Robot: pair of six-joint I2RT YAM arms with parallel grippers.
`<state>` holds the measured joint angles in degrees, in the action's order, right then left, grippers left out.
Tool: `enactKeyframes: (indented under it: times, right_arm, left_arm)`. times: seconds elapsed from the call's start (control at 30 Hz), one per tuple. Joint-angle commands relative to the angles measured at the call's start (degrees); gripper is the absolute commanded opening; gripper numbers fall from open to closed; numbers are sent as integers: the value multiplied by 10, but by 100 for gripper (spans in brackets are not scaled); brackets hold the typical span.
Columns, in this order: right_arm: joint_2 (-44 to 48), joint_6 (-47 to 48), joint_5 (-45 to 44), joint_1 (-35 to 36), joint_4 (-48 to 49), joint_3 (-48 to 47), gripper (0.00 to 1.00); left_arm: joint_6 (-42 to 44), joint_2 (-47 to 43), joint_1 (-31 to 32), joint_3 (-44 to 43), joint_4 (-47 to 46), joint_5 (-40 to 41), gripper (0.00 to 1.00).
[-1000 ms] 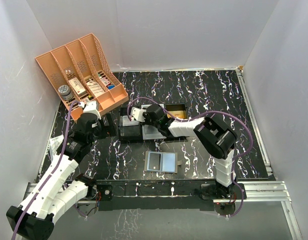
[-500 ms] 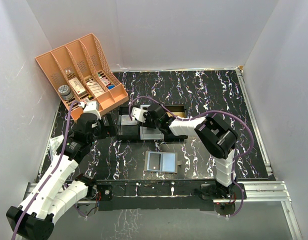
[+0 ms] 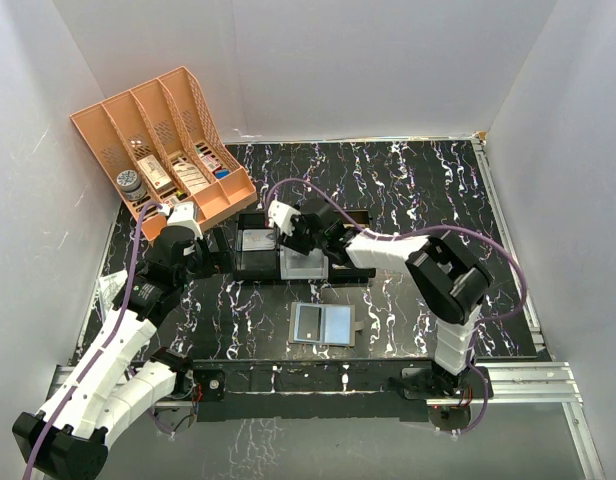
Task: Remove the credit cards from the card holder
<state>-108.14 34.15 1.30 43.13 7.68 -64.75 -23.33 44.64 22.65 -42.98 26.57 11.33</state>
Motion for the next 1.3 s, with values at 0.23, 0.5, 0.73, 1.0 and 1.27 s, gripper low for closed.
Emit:
enactKeyframes:
  times: [0.23, 0.5, 0.73, 1.0, 1.27]
  right_arm:
    - [224, -382, -82, -5, 132, 128, 61]
    - [344, -754, -135, -11, 55, 255, 94]
    - [397, -759, -53, -11, 73, 295, 96]
    - [396, -910, 47, -10, 83, 351, 77]
    - [436, -917, 38, 36, -47, 358, 61]
  left_arm:
    - [7, 5, -2, 4, -8, -20, 99]
    - [5, 25, -2, 4, -6, -22, 99]
    - [7, 35, -2, 5, -10, -24, 99]
    - [16, 82, -2, -6, -2, -42, 99]
    - [19, 100, -2, -7, 8, -26, 99]
